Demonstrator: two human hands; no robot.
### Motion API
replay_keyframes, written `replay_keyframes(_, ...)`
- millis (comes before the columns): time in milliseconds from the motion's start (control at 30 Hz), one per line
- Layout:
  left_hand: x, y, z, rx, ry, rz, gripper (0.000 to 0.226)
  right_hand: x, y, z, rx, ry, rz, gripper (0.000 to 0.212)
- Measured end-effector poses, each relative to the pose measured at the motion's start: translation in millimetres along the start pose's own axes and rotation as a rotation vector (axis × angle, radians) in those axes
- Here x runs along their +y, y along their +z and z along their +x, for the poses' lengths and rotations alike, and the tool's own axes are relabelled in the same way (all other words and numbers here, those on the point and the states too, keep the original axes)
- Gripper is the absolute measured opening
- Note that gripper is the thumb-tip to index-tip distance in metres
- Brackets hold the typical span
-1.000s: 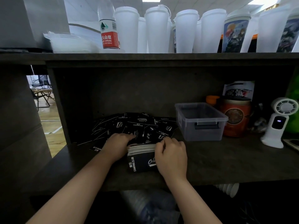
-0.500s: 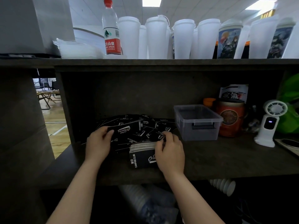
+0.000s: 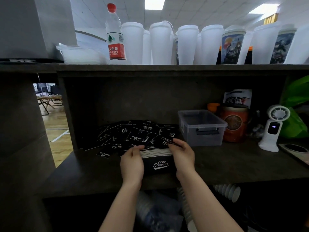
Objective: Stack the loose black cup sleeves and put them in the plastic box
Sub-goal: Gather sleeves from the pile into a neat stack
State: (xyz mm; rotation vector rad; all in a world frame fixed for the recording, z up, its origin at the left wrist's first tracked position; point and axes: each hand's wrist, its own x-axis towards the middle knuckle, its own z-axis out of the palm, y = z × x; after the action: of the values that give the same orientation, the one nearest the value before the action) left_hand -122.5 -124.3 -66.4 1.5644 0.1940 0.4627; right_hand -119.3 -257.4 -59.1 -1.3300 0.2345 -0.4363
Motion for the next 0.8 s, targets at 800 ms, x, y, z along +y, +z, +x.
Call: replay_keyframes(800, 86, -32, 34, -0.434, 0.237, 0.042, 0.037, 8, 0, -2, 0.023, -0.075, -0.161, 0.022)
